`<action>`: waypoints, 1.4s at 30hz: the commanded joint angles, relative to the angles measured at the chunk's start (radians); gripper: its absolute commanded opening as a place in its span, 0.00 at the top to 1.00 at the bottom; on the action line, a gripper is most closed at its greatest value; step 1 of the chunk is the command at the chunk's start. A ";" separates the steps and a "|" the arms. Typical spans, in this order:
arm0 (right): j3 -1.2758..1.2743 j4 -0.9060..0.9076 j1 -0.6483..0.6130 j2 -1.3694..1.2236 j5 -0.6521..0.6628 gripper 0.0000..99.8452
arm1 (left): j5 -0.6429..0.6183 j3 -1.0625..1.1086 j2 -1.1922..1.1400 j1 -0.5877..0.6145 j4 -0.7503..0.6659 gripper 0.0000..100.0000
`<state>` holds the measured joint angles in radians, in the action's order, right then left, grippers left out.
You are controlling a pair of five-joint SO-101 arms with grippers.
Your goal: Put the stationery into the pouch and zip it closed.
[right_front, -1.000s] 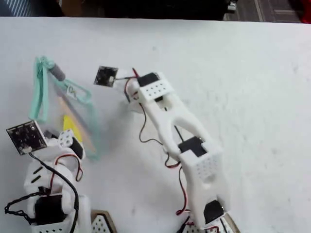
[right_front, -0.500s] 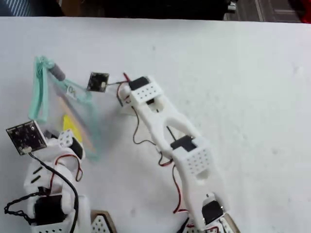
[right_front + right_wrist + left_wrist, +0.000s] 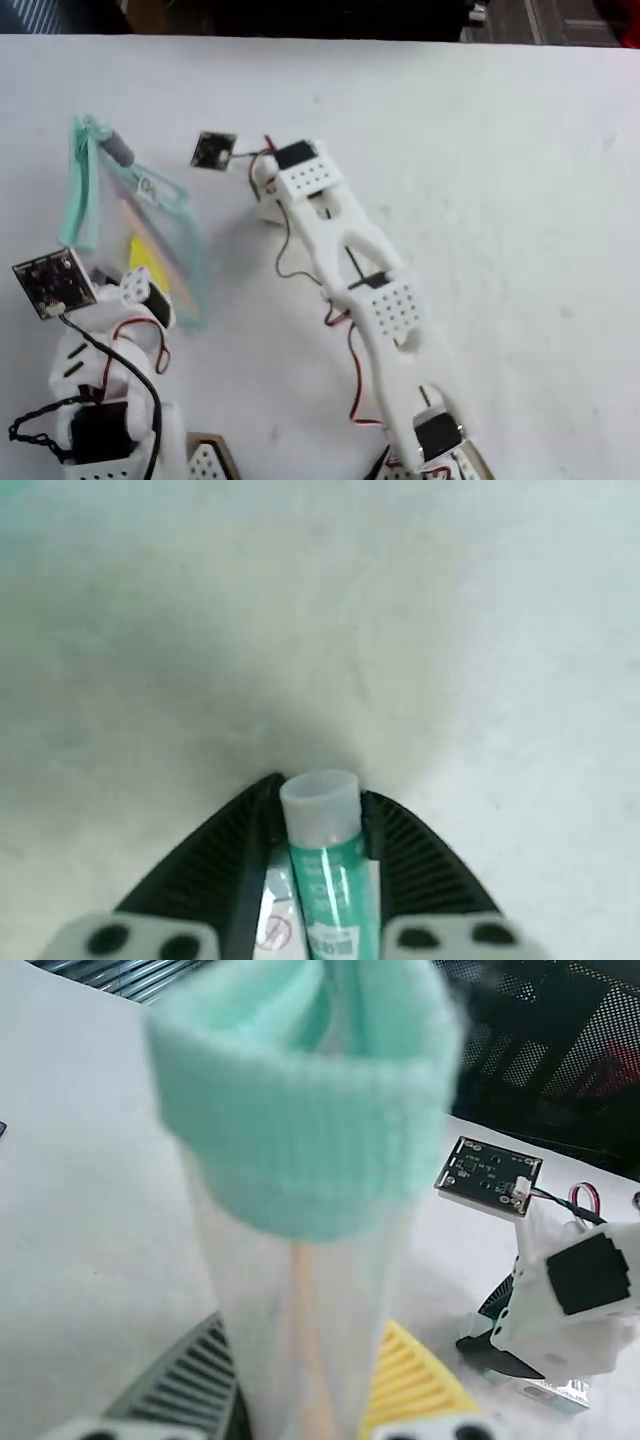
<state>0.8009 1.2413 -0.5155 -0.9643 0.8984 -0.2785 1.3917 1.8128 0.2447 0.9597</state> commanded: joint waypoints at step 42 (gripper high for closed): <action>0.161 0.409 0.527 0.013 0.187 0.74 | 0.259 -0.071 0.015 -0.607 -0.017 0.82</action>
<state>0.9221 1.6295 0.0077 -0.9935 1.0733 -0.0222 1.3917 1.8128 -0.3491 0.9091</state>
